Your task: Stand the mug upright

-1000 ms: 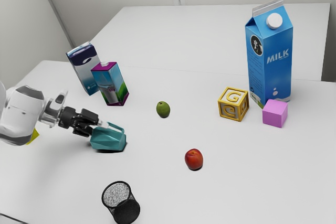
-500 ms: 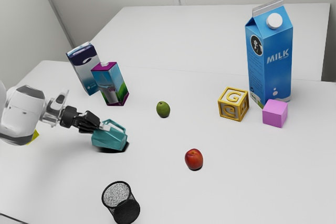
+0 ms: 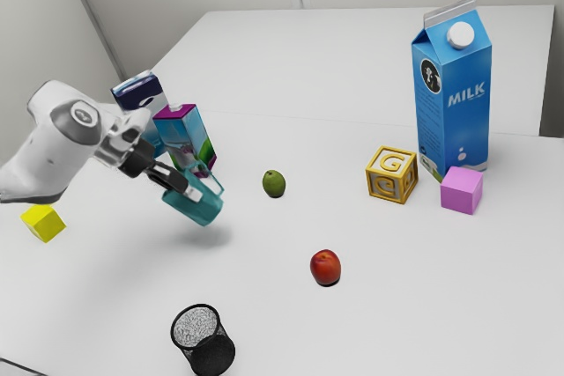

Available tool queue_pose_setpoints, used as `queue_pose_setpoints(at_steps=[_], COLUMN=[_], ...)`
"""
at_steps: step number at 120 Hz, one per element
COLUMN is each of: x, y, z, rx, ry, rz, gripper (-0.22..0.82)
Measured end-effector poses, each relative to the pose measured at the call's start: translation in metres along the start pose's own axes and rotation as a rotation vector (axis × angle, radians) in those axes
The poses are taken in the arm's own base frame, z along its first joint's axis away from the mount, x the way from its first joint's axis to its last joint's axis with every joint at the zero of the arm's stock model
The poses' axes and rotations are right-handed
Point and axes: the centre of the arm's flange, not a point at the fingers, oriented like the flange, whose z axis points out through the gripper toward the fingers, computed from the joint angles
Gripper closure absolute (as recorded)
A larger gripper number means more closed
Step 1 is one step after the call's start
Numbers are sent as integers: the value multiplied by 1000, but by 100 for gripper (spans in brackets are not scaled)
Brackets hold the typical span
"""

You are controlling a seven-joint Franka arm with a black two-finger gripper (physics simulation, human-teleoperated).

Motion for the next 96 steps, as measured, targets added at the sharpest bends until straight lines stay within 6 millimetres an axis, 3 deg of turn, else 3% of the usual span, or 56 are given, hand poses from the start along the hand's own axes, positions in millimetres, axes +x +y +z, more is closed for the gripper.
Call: queue_pose_setpoints(at_steps=[10, 39, 62, 96], x=[16, 43, 47, 36], y=[19, 40, 44, 39], z=[12, 21, 47, 78], rx=[126, 421, 485, 501], ry=[-93, -261, -313, -356], rz=[121, 335, 336, 250], gripper=[77, 78, 78, 78])
